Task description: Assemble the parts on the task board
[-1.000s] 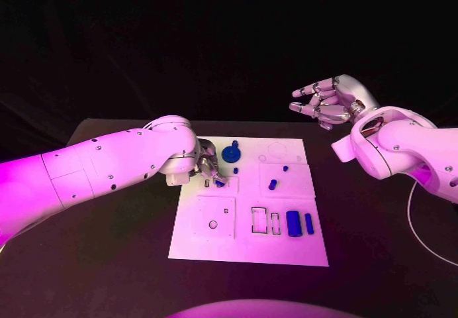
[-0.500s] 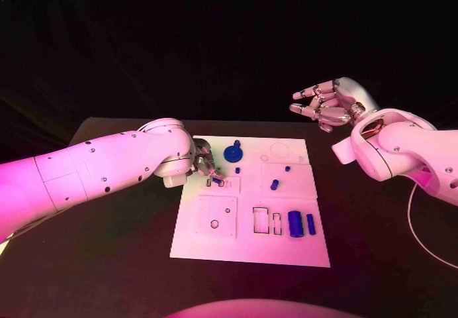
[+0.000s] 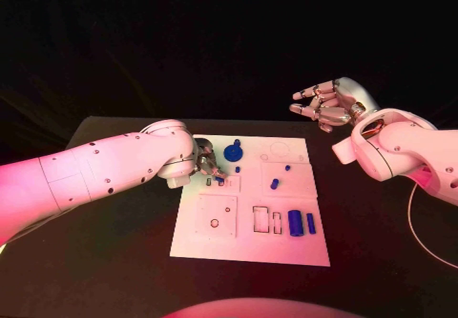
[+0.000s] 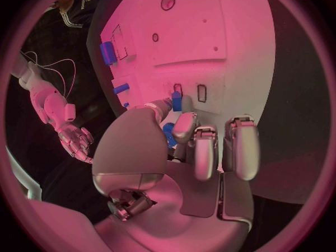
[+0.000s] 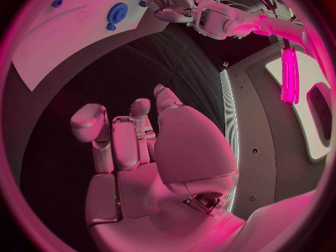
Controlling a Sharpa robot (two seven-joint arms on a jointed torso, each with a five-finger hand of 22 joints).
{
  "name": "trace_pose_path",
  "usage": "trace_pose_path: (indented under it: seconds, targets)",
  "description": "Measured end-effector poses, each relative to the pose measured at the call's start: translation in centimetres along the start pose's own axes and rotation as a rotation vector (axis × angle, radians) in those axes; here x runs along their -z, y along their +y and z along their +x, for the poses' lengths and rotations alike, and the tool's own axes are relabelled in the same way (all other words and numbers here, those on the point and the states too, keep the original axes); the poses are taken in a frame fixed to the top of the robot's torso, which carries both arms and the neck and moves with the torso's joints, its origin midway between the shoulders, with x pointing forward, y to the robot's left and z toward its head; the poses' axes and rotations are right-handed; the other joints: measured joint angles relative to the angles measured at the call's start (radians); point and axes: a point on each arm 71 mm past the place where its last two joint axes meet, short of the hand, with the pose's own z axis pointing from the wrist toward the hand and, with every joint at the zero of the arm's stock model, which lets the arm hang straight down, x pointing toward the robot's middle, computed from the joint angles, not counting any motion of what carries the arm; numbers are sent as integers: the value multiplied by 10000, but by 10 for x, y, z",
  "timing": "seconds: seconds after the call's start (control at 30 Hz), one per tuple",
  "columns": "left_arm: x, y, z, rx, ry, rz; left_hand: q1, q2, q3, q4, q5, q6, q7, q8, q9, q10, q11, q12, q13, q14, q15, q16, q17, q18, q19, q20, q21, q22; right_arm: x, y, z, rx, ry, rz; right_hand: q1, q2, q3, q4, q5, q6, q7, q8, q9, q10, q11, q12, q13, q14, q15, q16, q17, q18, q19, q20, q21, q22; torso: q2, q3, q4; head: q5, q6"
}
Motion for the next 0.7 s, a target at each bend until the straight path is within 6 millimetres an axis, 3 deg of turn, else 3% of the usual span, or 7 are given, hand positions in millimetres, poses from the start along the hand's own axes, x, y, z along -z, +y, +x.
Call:
trace_pose_path:
  seconds: [0.13,0.27,0.33,0.47,0.57,0.7]
  targets:
    - [0,-1,2,-39,32,48,-34,-34,80,-80,-35,0,0,0,4,0,0,0,0,-1,0,0,-1,1,0,0,0,0,0,0,0,-7,19,-5,0,0,0,0,0,0,0,0,0,0,0,0,-16,0,0,-114,-132,0,0,0,-38,-64,0,1,-3,-7,-16]
    - [1,-1,4,-110,63,81,-73,5,82,-83,-45,-1,1,8,1,-1,1,0,-1,0,0,0,-1,1,0,0,0,-1,0,0,0,-8,29,-6,0,0,-66,7,55,0,0,0,0,0,0,-47,-185,-109,-109,-896,-1025,22,-216,-73,-483,-668,0,5,-5,-11,-45]
    - [1,0,5,-151,92,89,-72,5,83,-83,-46,-1,2,38,1,-1,2,0,-1,-1,1,0,-1,1,0,0,0,-1,0,0,0,-7,38,-5,0,0,-70,12,55,0,0,0,0,-5,-5,-148,-321,-146,-145,-1244,-1389,161,-215,-73,-669,-902,0,5,-3,-16,-58]
    - [2,0,6,-246,170,98,-72,6,85,-86,-46,-2,3,48,9,-2,2,0,-2,-1,1,0,-1,1,0,0,0,-1,0,-1,0,-6,56,-2,-1,1,-98,-17,55,-15,-15,0,0,-70,-70,-380,-629,-222,-175,-1931,-2076,159,-361,-108,-1125,-1478,0,6,0,-23,-89]
    - [2,1,6,-327,229,95,-72,6,125,-71,-46,-17,19,48,61,-3,3,0,-2,-1,1,0,-1,0,0,0,0,-2,0,-1,0,-6,86,0,-6,76,-98,-17,55,-37,-37,0,0,-382,-85,-1109,-1346,-638,-161,-3509,-3671,472,-844,-91,-2219,-2889,0,5,0,-23,-96]
    - [2,1,7,-437,287,100,-73,6,140,-85,-47,-17,20,130,78,-4,4,0,-3,-1,1,0,1,0,-1,1,0,-2,-1,-2,0,1,122,19,52,133,-98,-17,55,-12,-11,0,0,-526,-95,-1864,-2126,-985,-159,-5762,-5638,625,-1216,-75,-3733,-4461,-1,8,0,-5,-99]
